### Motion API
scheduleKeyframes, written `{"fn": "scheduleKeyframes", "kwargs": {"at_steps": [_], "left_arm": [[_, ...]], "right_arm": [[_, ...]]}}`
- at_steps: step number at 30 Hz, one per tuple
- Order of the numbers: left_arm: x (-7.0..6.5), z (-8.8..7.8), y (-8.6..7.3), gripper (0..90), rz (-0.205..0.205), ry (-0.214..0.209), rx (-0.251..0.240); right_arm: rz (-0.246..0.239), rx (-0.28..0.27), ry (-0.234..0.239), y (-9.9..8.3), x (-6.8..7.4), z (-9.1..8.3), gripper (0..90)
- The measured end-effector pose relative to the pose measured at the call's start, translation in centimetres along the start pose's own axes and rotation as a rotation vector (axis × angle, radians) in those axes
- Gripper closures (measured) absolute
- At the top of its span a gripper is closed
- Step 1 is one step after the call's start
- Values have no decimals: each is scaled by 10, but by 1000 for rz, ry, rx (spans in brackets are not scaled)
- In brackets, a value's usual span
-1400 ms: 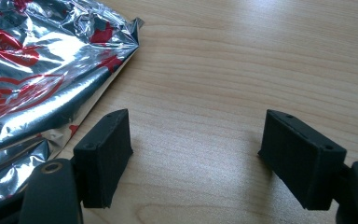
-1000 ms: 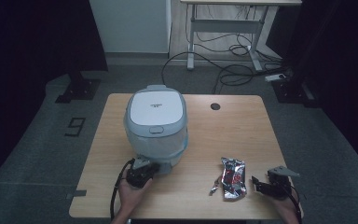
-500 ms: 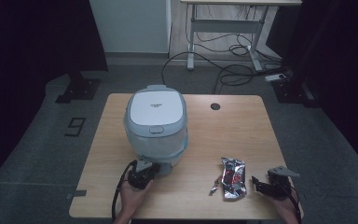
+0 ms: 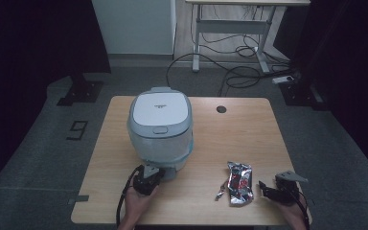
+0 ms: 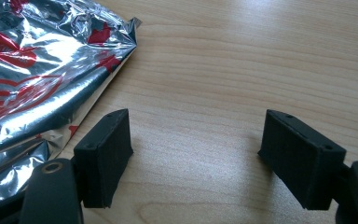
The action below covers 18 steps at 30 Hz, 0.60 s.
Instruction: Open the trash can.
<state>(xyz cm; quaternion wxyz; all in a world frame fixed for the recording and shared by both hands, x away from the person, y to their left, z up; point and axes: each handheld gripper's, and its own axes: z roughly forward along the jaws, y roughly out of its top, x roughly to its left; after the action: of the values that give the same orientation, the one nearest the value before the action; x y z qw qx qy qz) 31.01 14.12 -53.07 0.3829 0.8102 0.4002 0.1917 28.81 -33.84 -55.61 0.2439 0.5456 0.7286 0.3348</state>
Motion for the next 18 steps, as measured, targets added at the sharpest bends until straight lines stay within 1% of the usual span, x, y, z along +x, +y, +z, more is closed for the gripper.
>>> {"fn": "scheduleKeyframes", "kwargs": {"at_steps": [9, 12, 18], "left_arm": [[-3, 3, -1, 900, 13, 18, 20], [-2, 7, -2, 900, 9, 14, 40], [-1, 9, -3, 900, 1, 7, 45]], "right_arm": [[0, -1, 0, 0, 0, 0, 240], [1, 0, -1, 0, 0, 0, 240], [0, 0, -1, 0, 0, 0, 240]]}}
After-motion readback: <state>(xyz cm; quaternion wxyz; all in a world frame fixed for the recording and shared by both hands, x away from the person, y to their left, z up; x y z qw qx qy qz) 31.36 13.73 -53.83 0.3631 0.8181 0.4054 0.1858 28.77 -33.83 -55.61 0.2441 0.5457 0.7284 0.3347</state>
